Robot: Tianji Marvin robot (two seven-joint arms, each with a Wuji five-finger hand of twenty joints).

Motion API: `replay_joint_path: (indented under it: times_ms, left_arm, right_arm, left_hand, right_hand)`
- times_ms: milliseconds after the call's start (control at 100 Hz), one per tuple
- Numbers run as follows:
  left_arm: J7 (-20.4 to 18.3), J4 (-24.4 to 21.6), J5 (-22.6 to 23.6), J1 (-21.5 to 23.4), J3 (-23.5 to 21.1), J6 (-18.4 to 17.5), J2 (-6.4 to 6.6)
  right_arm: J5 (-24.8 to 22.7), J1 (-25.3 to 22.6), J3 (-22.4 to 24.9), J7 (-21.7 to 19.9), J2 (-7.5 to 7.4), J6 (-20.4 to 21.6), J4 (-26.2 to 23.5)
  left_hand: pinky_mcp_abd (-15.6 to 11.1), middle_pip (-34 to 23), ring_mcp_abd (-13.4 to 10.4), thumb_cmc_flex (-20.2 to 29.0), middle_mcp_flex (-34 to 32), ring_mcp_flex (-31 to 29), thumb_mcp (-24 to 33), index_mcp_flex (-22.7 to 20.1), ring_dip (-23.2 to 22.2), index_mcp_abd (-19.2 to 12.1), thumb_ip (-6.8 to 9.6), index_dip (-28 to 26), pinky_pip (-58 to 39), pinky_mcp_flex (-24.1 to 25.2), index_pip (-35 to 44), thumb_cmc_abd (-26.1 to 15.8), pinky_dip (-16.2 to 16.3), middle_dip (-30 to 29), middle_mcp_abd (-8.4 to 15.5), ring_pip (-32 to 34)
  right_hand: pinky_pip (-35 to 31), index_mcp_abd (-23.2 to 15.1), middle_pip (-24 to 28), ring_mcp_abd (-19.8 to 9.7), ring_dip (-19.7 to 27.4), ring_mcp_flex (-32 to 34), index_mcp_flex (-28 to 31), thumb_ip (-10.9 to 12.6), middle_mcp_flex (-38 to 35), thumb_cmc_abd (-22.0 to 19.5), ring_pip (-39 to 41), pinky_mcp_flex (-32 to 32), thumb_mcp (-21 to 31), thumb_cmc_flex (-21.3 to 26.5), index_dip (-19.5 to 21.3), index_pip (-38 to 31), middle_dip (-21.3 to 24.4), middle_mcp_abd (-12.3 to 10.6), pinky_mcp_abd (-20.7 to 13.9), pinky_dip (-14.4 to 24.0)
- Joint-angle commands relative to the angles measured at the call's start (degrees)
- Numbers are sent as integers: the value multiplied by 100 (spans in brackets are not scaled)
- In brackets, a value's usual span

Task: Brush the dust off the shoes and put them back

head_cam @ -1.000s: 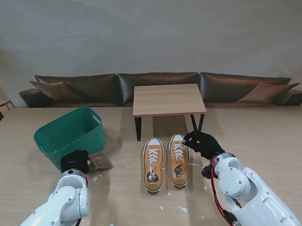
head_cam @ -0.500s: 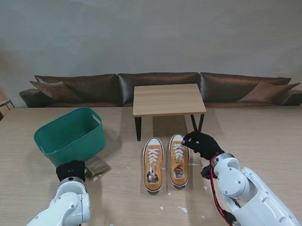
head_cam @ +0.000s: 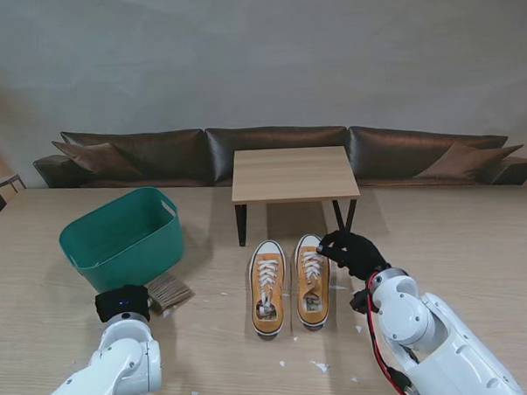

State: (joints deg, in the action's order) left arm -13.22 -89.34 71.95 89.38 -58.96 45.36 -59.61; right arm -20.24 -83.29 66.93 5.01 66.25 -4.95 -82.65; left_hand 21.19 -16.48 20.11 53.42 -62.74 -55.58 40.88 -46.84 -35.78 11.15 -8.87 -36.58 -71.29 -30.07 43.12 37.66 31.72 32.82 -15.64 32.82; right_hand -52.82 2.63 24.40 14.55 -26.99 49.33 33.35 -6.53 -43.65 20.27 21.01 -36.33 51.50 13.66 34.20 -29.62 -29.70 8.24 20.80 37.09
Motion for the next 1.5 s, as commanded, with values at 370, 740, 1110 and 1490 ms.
replay_joint_path:
  times_ms: [370,740,1110,1490]
  left_arm:
    - [-480,-72,186,13,81,133,4]
    - [-399,-313,296,182,-86,6,-32]
    - [-760,-1020,1014,522,-451,-539,-121]
    - [633,-1223,-894,143,-291,-2659,-117]
  right_arm:
    - [45,-5,-38,-71,35,23,22]
    - [74,-2,-57,-140,23,27,33]
    - [89,29,-110,-141,28,27,79]
    - [95,76,-153,-102,43,29,145]
  left_hand:
    - [409,319,396,-1295,599,824,388,-118,474,373,209,642,626,546,-2281,-303,-107,-533,-355,-602]
    - [474,446,502,-1480,721,952,-21,-75,699,418,251,813,809,605,-2543,-604,-161,-784,-419,-793]
    - [506,501,598,-1589,851,1091,-277,-42,725,406,280,843,882,766,-2607,-806,-165,-832,-493,-831]
    - [312,128,450,-1287,765,1036,-325,97,75,-128,347,877,273,955,-2707,-1112,263,-220,-521,7]
  right_hand:
    - [-82,12,48,52,-45,48,-122,155,-80,-106,77,1488,-135,-11,-108,-10,22,119,143,98]
    - [-79,4,45,53,-46,52,-118,154,-110,-112,77,1490,-136,-9,-109,-18,26,124,149,97]
    - [-80,8,45,54,-43,48,-122,157,-114,-111,70,1490,-141,-2,-113,-18,24,122,147,96]
    - [-81,14,54,60,-45,51,-129,159,-126,-114,73,1492,-139,8,-113,-20,20,125,144,97]
